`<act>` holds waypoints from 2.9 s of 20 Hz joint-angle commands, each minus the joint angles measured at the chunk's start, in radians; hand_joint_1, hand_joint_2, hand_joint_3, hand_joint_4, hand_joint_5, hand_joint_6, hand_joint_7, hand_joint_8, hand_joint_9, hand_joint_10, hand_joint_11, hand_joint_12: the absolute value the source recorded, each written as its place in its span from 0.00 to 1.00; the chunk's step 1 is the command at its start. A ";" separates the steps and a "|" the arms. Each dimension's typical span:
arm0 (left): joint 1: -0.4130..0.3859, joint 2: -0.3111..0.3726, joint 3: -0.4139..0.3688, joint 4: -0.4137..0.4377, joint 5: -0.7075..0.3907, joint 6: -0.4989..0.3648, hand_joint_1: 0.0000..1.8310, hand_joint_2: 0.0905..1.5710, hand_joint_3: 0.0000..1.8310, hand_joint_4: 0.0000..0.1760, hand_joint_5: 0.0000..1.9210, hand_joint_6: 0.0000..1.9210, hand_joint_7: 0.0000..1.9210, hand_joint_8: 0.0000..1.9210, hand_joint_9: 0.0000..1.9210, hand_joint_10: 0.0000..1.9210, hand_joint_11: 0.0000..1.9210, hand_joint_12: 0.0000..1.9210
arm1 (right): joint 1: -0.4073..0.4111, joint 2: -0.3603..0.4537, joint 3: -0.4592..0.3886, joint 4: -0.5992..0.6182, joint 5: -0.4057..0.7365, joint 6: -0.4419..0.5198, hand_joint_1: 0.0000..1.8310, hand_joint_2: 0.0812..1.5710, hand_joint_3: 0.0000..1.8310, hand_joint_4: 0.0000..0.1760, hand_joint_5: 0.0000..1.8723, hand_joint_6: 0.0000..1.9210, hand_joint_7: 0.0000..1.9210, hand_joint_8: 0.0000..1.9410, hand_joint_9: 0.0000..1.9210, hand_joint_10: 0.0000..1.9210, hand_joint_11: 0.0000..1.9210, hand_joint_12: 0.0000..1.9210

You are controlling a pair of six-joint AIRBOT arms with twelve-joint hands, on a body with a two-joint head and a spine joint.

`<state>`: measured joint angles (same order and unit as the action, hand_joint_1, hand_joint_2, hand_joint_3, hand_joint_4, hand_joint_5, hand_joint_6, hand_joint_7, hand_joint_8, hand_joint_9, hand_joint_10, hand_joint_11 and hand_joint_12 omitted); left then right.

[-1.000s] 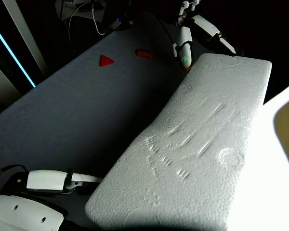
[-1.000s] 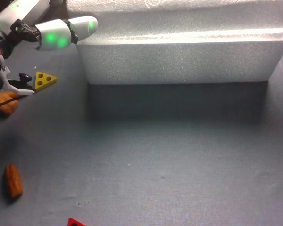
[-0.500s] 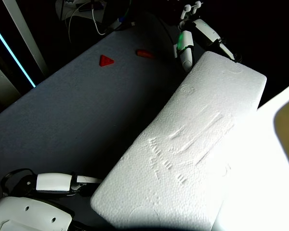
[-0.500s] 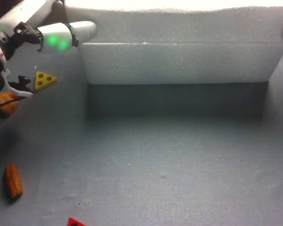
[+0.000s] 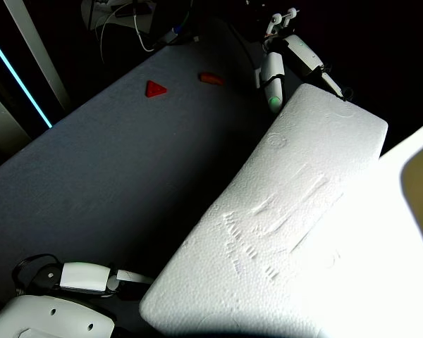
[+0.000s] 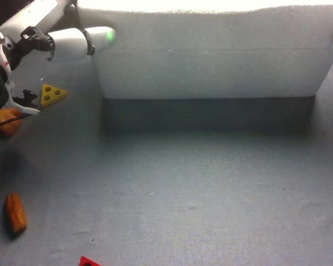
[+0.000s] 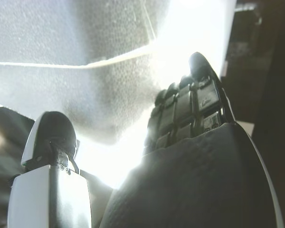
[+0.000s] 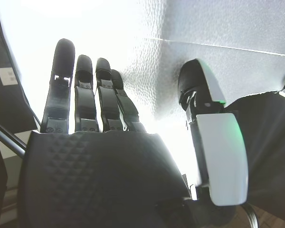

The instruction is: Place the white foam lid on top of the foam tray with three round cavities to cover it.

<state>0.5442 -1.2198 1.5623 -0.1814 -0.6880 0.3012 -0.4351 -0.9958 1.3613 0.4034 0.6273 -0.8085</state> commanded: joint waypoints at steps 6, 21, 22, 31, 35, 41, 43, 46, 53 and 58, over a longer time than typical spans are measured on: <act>0.008 -0.017 0.005 0.027 -0.105 0.002 0.24 0.66 0.00 0.11 0.00 0.00 0.00 0.00 0.00 0.00 0.00 0.24 | 0.017 0.003 -0.003 -0.036 0.119 0.009 0.25 0.79 0.00 0.00 0.04 0.03 0.03 0.07 0.00 0.23 0.00 0.83; 0.016 -0.020 0.010 0.011 -0.095 0.009 0.26 0.67 0.00 0.17 0.00 0.00 0.00 0.00 0.00 0.00 0.00 0.25 | -0.004 0.002 -0.007 -0.009 0.113 0.007 0.28 0.83 0.00 0.00 0.15 0.09 0.06 0.00 0.01 0.01 0.00 0.03; 0.016 -0.020 0.010 0.013 -0.097 0.008 0.25 0.67 0.00 0.19 0.00 0.00 0.00 0.00 0.00 0.00 0.00 0.28 | -0.007 0.002 -0.007 -0.007 0.114 0.007 0.28 0.84 0.00 0.00 0.11 0.08 0.06 0.00 0.02 0.01 0.00 0.01; 0.012 -0.022 0.009 0.030 -0.107 -0.007 0.22 0.66 0.00 0.26 0.00 0.00 0.00 0.00 0.00 0.00 0.00 0.28 | -0.013 0.002 -0.009 0.005 0.114 0.004 0.18 0.79 0.00 0.00 0.01 0.00 0.02 0.01 0.04 0.01 0.00 0.44; 0.011 -0.022 0.009 0.031 -0.108 -0.007 0.22 0.66 0.00 0.26 0.00 0.00 0.00 0.00 0.00 0.00 0.00 0.23 | -0.015 0.002 -0.009 0.006 0.114 0.003 0.20 0.79 0.00 0.00 0.00 0.00 0.00 0.00 0.00 0.00 0.00 0.21; 0.021 -0.024 0.014 0.022 -0.098 -0.007 0.24 0.66 0.00 0.19 0.00 0.00 0.00 0.00 0.00 0.00 0.00 0.31 | -0.034 0.002 -0.008 0.025 0.114 0.002 0.21 0.76 0.00 0.00 0.00 0.00 0.00 0.00 0.00 0.00 0.00 0.00; 0.065 -0.004 0.010 -0.018 -0.096 0.003 0.23 0.67 0.00 0.19 0.00 0.00 0.00 0.00 0.00 0.00 0.00 0.35 | -0.091 0.025 -0.020 0.078 0.131 0.001 0.22 0.76 0.00 0.00 0.00 0.00 0.00 0.00 0.00 0.00 0.00 0.00; 0.082 0.002 0.006 -0.035 -0.098 0.007 0.24 0.67 0.00 0.13 0.00 0.00 0.00 0.00 0.00 0.00 0.00 0.40 | -0.113 0.036 -0.026 0.098 0.139 0.001 0.25 0.76 0.00 0.00 0.00 0.00 0.00 0.00 0.00 0.00 0.00 0.00; 0.126 0.021 -0.004 -0.084 -0.114 0.018 0.24 0.68 0.00 0.17 0.00 0.00 0.00 0.00 0.00 0.00 0.00 0.43 | -0.154 0.056 -0.037 0.136 0.157 0.001 0.25 0.79 0.01 0.00 0.00 0.00 0.00 0.00 0.00 0.00 0.00 0.00; 0.149 0.072 -0.048 -0.103 -0.163 0.039 0.26 0.67 0.00 0.11 0.01 0.00 0.00 0.00 0.00 0.00 0.00 0.37 | -0.179 0.102 -0.077 0.139 0.191 0.001 0.26 0.77 0.00 0.00 0.00 0.00 0.00 0.00 0.00 0.00 0.00 0.00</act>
<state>0.6983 -1.1557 1.5105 -0.2775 -0.7120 0.3431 -0.6170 -0.9112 1.2766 0.5381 0.6907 -0.8112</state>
